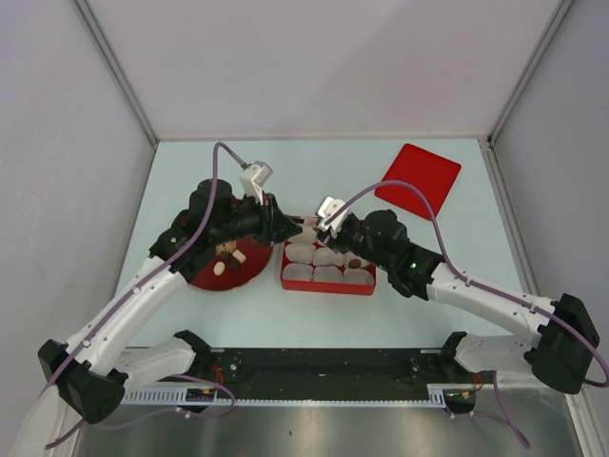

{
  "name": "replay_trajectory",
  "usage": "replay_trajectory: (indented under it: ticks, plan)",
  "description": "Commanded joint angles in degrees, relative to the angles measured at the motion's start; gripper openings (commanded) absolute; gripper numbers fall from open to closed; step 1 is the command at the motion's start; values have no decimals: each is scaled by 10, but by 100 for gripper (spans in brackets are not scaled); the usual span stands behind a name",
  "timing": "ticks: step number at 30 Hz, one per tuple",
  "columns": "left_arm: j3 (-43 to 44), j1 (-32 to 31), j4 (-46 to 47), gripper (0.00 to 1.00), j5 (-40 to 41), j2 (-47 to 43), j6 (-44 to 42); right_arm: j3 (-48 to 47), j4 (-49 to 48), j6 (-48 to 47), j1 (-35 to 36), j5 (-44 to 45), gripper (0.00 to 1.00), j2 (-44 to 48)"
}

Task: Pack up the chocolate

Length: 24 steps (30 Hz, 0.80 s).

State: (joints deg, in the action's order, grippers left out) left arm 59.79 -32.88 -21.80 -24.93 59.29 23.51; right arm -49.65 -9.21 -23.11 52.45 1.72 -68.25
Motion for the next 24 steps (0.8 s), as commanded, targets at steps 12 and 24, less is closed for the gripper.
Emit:
replay_trajectory:
  ticks: [12, 24]
  plan:
    - [98, 4, -92, 48, 30, 1, -48, -52, 37, -57, 13, 8, 0, 18]
    - [251, 36, -249, 80, 102, 37, -139, -54, 82, -93, 27, 46, 0, 33]
